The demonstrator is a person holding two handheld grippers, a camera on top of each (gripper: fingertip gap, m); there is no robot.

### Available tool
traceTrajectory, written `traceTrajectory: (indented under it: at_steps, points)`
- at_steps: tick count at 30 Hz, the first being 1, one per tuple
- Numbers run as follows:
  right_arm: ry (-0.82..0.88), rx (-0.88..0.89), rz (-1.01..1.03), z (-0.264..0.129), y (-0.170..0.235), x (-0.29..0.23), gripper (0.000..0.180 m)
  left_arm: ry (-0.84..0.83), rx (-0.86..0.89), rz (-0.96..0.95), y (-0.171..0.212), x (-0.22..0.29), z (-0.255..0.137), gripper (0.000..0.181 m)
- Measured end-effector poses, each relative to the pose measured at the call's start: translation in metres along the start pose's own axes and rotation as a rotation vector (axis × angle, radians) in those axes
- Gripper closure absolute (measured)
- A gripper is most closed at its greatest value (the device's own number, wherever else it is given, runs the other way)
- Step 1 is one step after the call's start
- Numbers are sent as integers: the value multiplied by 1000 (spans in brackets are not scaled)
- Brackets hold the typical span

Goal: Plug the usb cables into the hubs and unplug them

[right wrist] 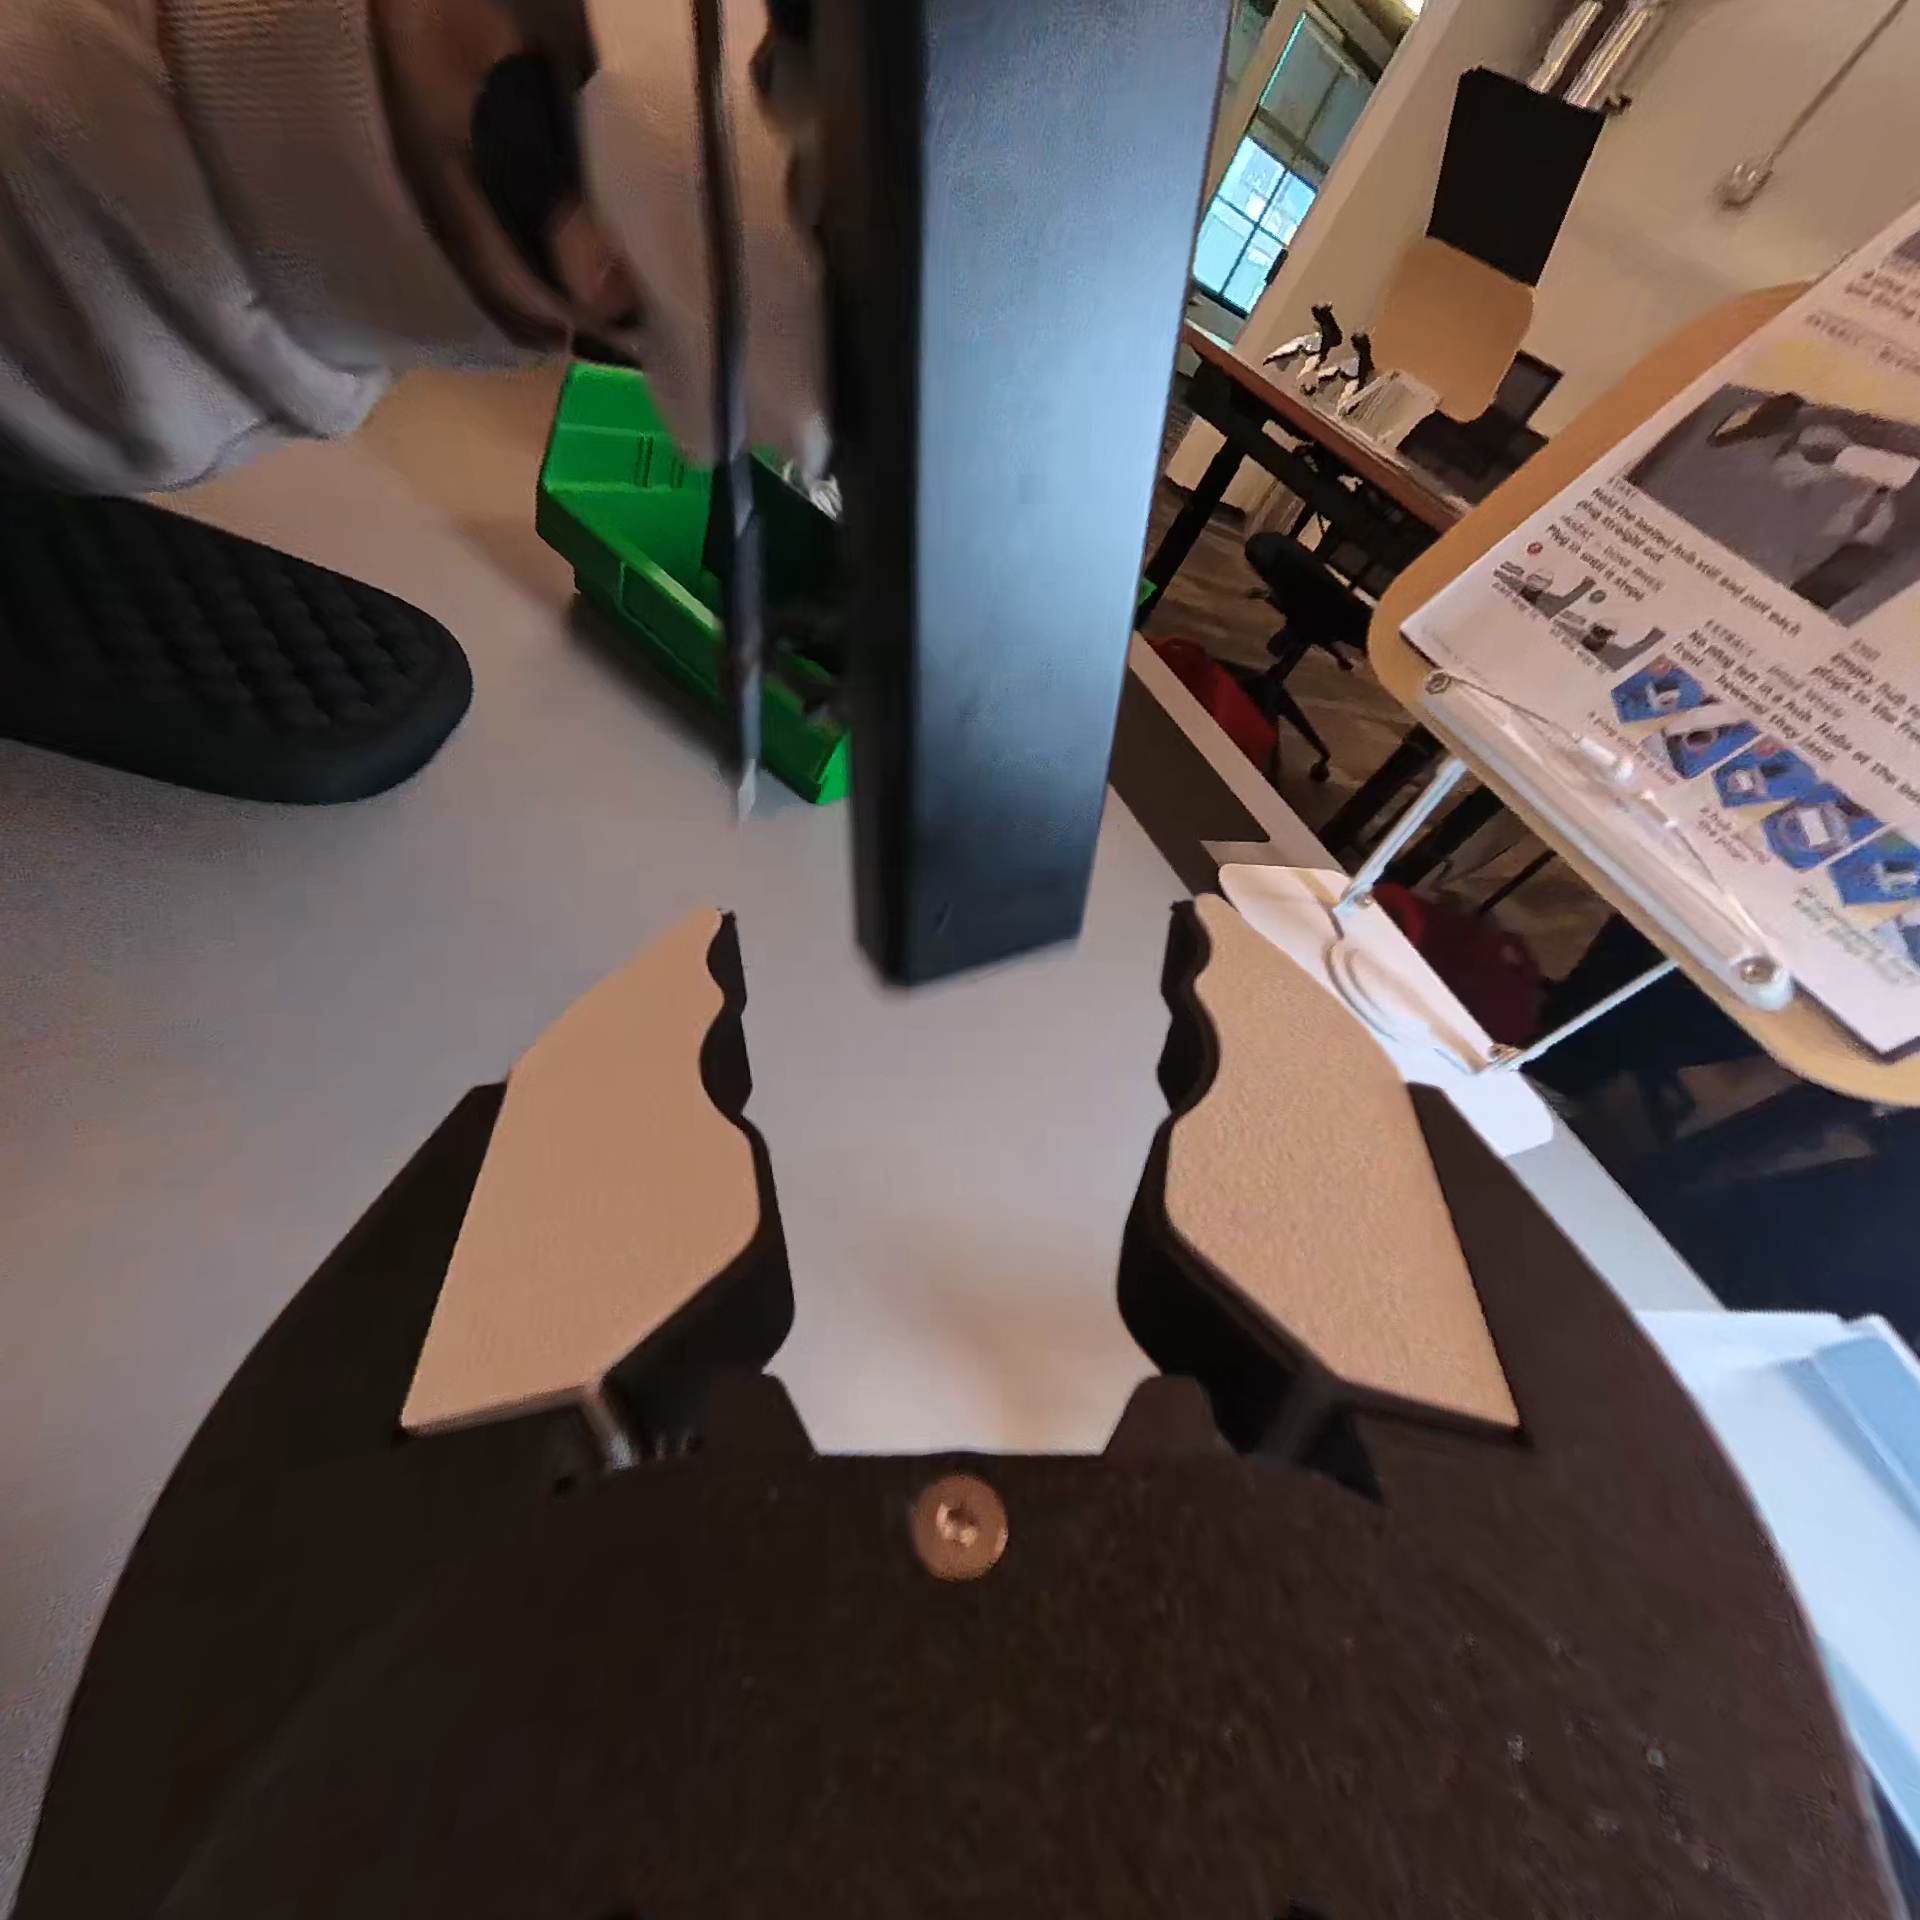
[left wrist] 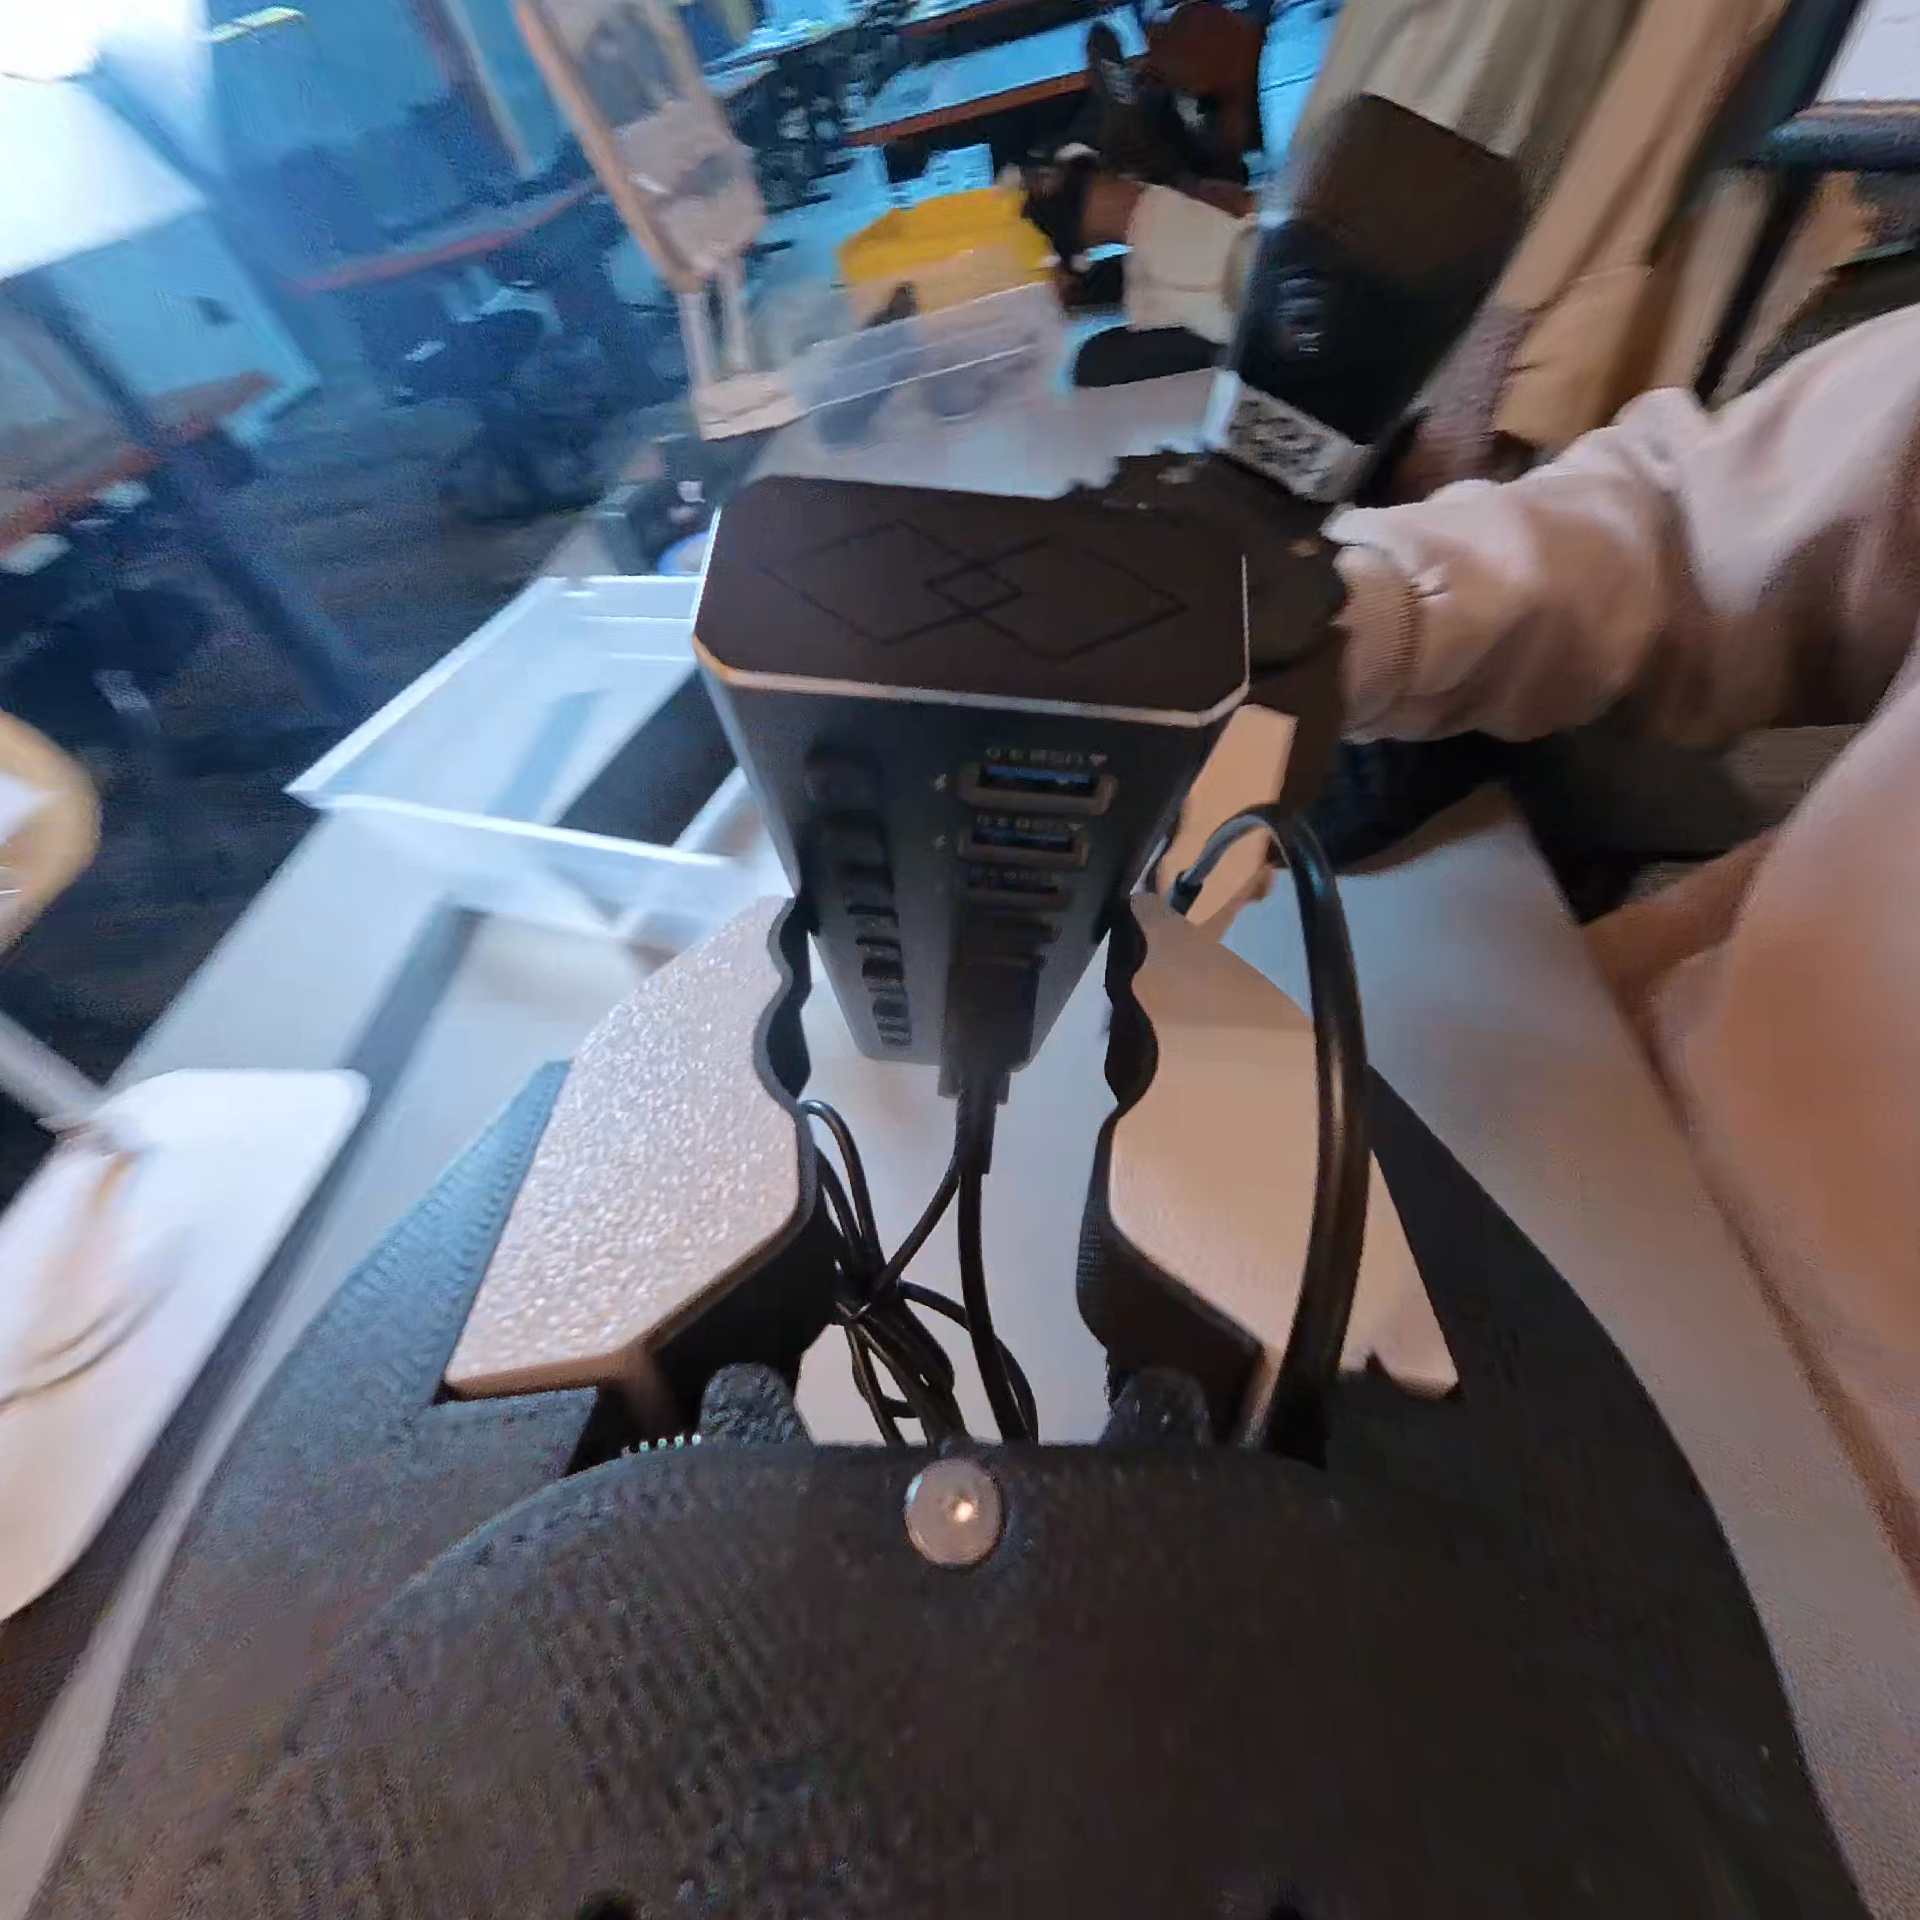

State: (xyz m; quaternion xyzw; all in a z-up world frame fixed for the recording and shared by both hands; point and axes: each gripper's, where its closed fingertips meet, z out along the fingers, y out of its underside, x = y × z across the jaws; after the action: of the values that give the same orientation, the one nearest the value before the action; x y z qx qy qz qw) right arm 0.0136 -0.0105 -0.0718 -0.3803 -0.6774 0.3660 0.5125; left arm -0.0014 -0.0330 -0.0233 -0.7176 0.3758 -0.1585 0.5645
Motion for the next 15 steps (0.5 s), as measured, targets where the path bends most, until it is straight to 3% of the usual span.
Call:
traceTrajectory:
  at_steps: [3, 4, 5, 10, 15]
  points:
    - [-116, -46, -16, 10, 15, -21, 100, 118, 32, -30, 11, 38, 38, 125]
    - [-180, -43, -26, 9, 22, -35, 112, 131, 37, -41, 15, 42, 45, 125]
    - [-185, -30, -3, 9, 27, -39, 112, 146, 26, -60, 20, 44, 48, 125]
    - [-419, 104, 330, -5, 29, -53, 115, 195, 71, -268, 32, 42, 51, 125]
    - [-580, 178, 543, -14, 22, -58, 116, 227, 177, -310, 23, 39, 36, 118]
